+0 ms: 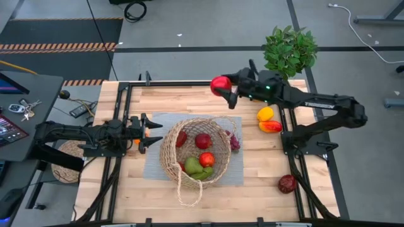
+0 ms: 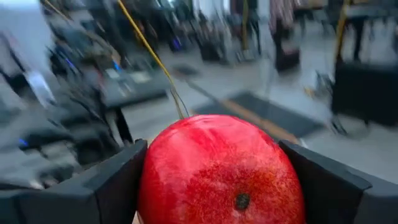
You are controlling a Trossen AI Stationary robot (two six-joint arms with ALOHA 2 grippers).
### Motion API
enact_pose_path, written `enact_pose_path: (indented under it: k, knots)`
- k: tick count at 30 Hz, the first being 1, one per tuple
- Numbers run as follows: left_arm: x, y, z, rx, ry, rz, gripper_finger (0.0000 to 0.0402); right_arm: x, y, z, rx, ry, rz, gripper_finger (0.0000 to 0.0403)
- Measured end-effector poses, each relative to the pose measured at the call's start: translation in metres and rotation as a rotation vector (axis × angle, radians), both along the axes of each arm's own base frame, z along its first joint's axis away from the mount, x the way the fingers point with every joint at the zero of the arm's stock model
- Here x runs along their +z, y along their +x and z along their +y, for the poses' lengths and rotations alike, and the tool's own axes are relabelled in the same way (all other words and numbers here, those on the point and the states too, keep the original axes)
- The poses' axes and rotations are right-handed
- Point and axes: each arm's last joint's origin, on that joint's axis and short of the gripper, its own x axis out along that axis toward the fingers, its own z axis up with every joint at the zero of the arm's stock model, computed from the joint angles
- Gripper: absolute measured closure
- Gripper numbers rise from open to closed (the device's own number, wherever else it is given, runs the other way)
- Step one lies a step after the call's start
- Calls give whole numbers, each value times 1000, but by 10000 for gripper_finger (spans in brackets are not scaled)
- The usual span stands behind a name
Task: Build produce basket
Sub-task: Put the apple into the basket
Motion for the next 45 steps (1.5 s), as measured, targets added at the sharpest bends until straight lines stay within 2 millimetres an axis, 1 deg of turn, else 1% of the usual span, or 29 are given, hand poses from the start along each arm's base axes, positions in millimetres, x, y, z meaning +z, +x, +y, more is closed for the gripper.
enact_pose_path:
  k: [3,9,18,20,22,26,30,32,36,39,41,45]
  knots:
    - [0,0,0,0,0,-1,115,12,1,19,68,-40,-92,54]
    - [0,0,0,0,0,0,115,25,5,52,184,-89,-220,51]
    - [0,0,0,0,0,0,115,30,5,84,242,-122,-272,49]
    - [0,0,0,0,0,0,115,30,8,94,261,-145,-278,49]
    - [0,0,0,0,0,-1,115,25,13,105,258,-186,-254,49]
    - [0,0,0,0,0,0,115,13,25,124,234,-300,-175,49]
    - [0,0,0,0,0,1,115,12,37,144,232,-448,-84,49]
    - [0,0,0,0,0,0,115,9,46,155,220,-555,-3,49]
    - [0,0,0,0,0,-1,115,-2,67,174,122,-821,197,49]
    - [0,0,0,0,0,0,115,-17,84,183,86,-1065,354,49]
    - [0,0,0,0,0,1,115,-29,94,186,53,-1191,447,49]
    - [0,0,0,0,0,0,115,-45,108,190,-6,-1322,539,49]
